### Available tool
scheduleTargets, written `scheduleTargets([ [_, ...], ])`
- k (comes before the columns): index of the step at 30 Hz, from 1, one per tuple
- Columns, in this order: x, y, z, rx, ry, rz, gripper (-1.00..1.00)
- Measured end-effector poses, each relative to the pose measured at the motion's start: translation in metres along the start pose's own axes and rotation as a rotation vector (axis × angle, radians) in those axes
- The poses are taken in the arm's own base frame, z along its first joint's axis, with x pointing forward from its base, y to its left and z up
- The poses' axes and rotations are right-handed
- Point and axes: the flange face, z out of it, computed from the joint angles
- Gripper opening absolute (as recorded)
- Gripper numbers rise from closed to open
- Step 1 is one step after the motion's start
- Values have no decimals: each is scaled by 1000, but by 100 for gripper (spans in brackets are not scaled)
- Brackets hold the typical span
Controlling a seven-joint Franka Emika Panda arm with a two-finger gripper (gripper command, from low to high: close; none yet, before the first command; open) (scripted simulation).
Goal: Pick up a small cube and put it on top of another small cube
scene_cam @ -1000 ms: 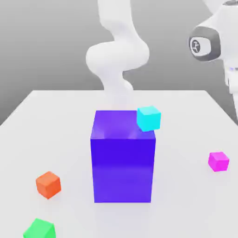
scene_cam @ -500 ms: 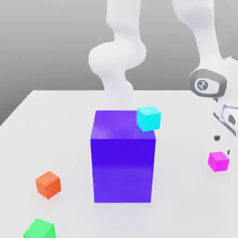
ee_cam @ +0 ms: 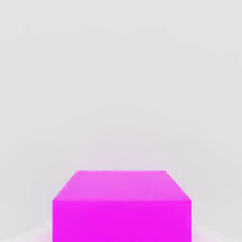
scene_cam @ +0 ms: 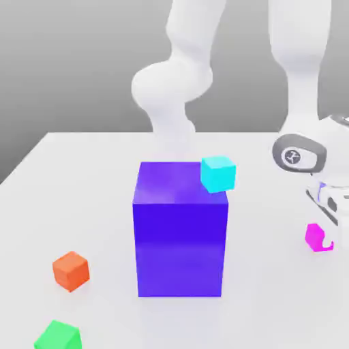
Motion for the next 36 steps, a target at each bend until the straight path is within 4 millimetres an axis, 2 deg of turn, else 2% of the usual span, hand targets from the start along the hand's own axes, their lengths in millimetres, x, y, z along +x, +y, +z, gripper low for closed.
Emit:
scheduleTargets([
  [6,-1,0,-44,2,-2,2,-100],
  [9,24,-1,-53,-23,23,-17,-100],
  [10,34,5,-54,-32,30,-15,-100],
  [11,42,15,-55,-39,34,-6,-100],
  [13,53,52,-56,-48,29,38,-100],
  [16,57,122,-58,-52,13,127,-100],
  [19,47,195,-61,-51,-3,218,-100],
  [23,17,291,-66,-44,-20,339,-100],
  [27,-32,379,-73,-34,-29,457,-100],
  [31,-98,456,-81,-23,-32,569,-100],
  [36,-198,531,-94,-12,-25,700,-100],
])
